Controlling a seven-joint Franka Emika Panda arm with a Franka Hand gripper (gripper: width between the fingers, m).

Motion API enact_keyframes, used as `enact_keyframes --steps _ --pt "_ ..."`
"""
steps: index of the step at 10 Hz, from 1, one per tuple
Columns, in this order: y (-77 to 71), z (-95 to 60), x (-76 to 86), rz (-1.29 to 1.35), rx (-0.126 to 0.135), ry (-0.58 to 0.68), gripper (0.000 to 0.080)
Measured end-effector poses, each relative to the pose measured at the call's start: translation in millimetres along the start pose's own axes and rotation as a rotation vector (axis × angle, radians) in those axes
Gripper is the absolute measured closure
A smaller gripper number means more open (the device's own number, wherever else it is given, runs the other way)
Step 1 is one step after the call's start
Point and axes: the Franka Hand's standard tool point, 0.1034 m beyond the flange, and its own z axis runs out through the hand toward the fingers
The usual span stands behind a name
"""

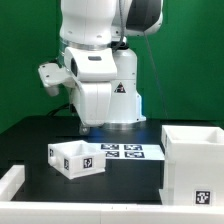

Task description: Assemble drawer

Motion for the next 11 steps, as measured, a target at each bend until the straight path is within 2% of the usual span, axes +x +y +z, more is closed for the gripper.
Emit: enact_keyframes --steps 1,2,3,4,5,8,11 --pt "3.5 3.0 -2.8 -0.050 -0.041 -0.010 0.0151" --pt "-1.7 14.2 -6.1 -0.112 -0.107 -0.025 0.0151" --pt "-19.4 27.5 -7.8 -0.157 -0.139 -0.024 0.0151" --pt "-35.7 42.6 -12.0 -0.217 -0.142 -0.014 0.0151" --pt "-47.3 58.0 -15.8 -0.249 -0.129 0.004 0.0151" --pt "-52.4 81.1 -11.5 -0.245 -0.096 0.036 0.0151" --pt "-47.3 100.9 -10.6 -0.247 -0.064 0.062 0.0151"
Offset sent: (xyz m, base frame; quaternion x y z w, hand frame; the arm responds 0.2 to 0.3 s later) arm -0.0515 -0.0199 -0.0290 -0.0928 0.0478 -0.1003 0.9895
